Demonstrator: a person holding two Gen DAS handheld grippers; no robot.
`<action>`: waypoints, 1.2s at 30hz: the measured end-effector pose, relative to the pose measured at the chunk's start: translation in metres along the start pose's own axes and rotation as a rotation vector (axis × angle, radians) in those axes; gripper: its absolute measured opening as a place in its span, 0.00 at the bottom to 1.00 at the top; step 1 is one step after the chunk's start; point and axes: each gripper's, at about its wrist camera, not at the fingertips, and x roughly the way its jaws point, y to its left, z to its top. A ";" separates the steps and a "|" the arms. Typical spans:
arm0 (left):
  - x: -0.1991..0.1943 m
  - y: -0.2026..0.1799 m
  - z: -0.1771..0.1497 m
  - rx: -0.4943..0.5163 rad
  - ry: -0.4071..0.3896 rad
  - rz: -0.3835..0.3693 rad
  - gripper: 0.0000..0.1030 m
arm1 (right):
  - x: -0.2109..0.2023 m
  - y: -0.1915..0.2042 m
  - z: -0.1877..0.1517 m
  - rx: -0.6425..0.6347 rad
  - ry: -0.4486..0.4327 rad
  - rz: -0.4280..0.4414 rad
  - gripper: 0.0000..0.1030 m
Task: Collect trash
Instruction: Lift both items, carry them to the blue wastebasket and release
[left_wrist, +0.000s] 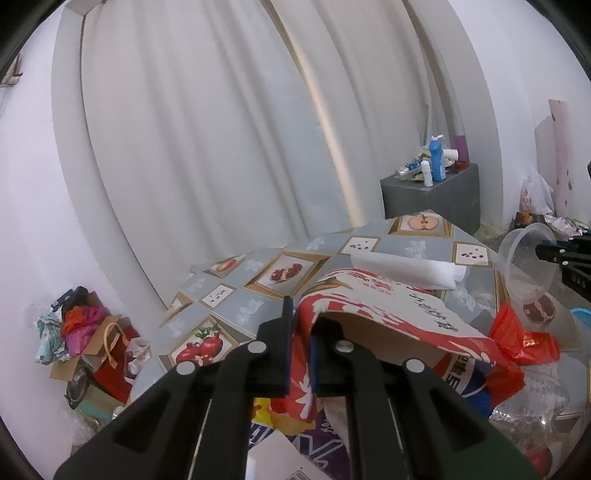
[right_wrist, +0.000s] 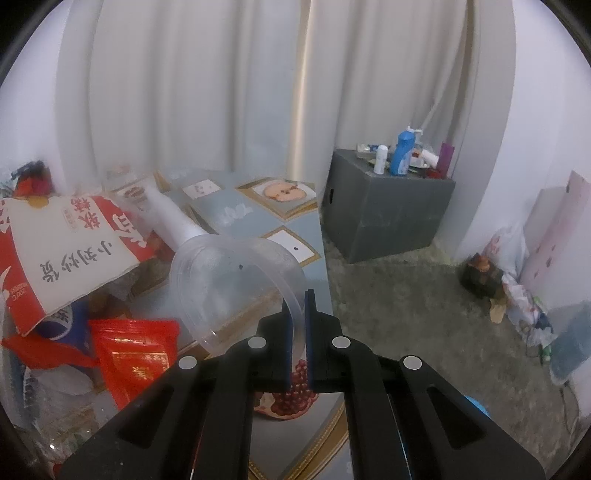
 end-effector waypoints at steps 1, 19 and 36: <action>-0.002 0.001 0.001 -0.003 -0.009 0.003 0.06 | 0.000 0.000 0.001 0.001 -0.002 0.000 0.04; -0.062 0.032 0.025 -0.053 -0.131 0.026 0.04 | -0.045 0.000 0.017 0.021 -0.098 0.012 0.04; -0.153 0.012 0.075 -0.045 -0.279 -0.091 0.03 | -0.149 -0.068 -0.005 0.141 -0.232 -0.069 0.04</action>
